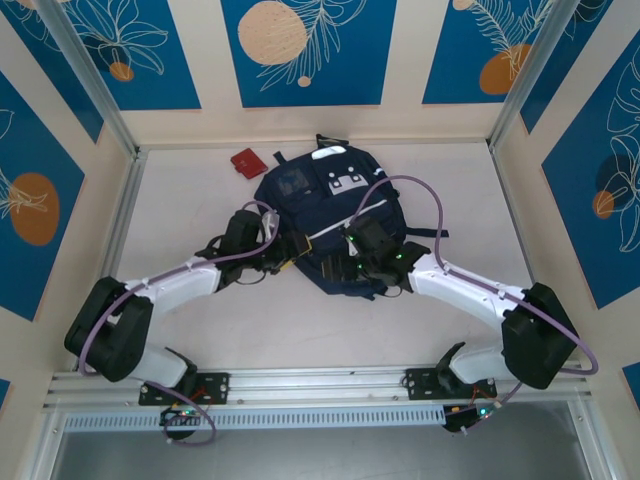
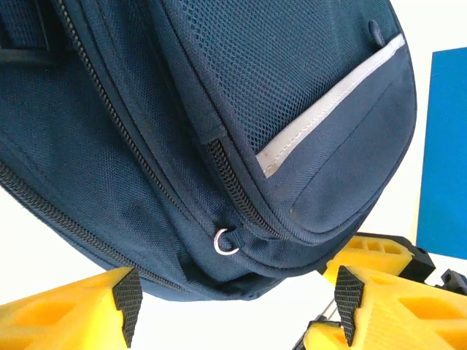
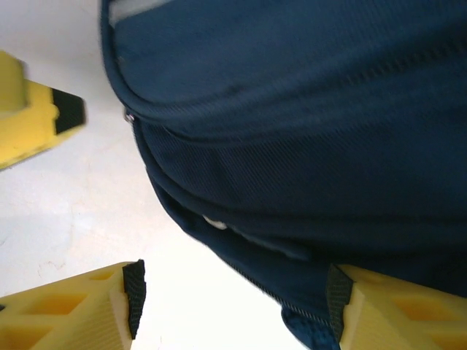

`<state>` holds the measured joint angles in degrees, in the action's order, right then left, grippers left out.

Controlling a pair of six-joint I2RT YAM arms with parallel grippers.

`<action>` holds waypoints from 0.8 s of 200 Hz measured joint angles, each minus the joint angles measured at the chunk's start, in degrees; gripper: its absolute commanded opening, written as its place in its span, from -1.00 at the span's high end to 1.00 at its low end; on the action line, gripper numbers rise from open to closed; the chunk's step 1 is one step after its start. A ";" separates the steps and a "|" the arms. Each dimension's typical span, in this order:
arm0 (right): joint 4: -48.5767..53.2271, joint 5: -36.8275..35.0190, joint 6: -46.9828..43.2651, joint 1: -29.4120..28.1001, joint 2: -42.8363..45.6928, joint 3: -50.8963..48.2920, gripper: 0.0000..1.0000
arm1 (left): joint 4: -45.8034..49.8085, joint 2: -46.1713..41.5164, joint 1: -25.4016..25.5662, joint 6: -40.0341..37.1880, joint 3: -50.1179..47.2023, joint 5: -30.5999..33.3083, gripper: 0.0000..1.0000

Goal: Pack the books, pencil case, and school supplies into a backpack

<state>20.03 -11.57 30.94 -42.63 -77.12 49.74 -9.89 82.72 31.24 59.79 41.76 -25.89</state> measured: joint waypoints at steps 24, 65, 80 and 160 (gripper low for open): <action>-2.69 0.52 -2.64 0.57 -1.51 0.00 -0.31 | -2.23 1.51 0.00 2.34 0.00 -0.66 -0.29; -2.80 1.29 -3.61 0.92 -3.43 -0.02 -0.33 | -4.33 3.96 0.15 6.43 0.00 -0.61 -0.23; -2.86 1.31 -3.58 0.92 -3.43 -0.04 -0.33 | -5.75 5.68 0.31 7.82 0.02 -0.61 -0.12; -3.32 1.66 -3.34 1.14 -2.67 -0.04 -0.30 | -9.40 9.53 0.70 10.36 1.88 -0.87 0.68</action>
<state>16.71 -9.91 27.59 -41.50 -79.79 49.69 -19.29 92.25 31.94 70.15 43.64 -26.76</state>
